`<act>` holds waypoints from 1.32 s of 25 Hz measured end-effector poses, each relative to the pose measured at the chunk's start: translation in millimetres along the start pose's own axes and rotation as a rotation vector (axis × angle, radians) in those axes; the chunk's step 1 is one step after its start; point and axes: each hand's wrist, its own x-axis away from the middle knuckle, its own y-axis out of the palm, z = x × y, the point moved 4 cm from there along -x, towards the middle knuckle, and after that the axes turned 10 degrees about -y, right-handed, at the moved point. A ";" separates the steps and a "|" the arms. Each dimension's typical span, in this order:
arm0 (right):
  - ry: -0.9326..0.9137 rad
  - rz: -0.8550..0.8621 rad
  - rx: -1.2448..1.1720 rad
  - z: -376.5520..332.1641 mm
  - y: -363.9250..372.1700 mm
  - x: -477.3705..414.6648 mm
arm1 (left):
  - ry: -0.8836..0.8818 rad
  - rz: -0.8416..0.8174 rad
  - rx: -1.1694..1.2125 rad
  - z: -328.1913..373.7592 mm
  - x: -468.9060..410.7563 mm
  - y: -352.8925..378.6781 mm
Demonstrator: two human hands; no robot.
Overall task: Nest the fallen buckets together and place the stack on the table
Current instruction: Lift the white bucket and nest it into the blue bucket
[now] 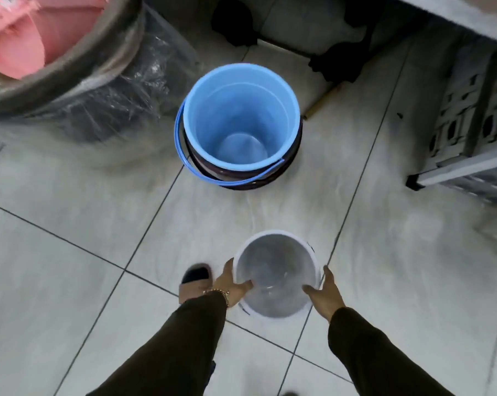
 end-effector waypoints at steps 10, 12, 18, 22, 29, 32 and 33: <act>-0.227 0.247 -0.278 -3.3 -70.5 87.7 | 0.119 -0.053 0.488 10.4 94.9 43.5; -0.272 0.335 -0.275 -35.0 -99.4 105.6 | 0.173 -0.069 0.542 40.8 125.8 34.4; -0.519 0.374 -0.331 -202.6 -151.8 149.5 | 0.392 -0.025 0.664 150.5 219.7 -67.1; -0.565 0.259 -0.410 -290.2 -132.0 130.3 | 0.495 0.166 0.680 192.5 230.0 -148.2; -0.445 0.305 -0.261 -343.1 -47.3 12.1 | 0.442 0.396 0.403 226.7 125.7 -232.3; -0.405 0.373 -0.194 -334.8 -18.5 -28.4 | 0.314 0.555 0.066 228.5 71.9 -246.2; -0.398 0.384 -0.186 -331.3 -12.1 -36.4 | 0.272 0.579 -0.069 227.3 60.0 -248.3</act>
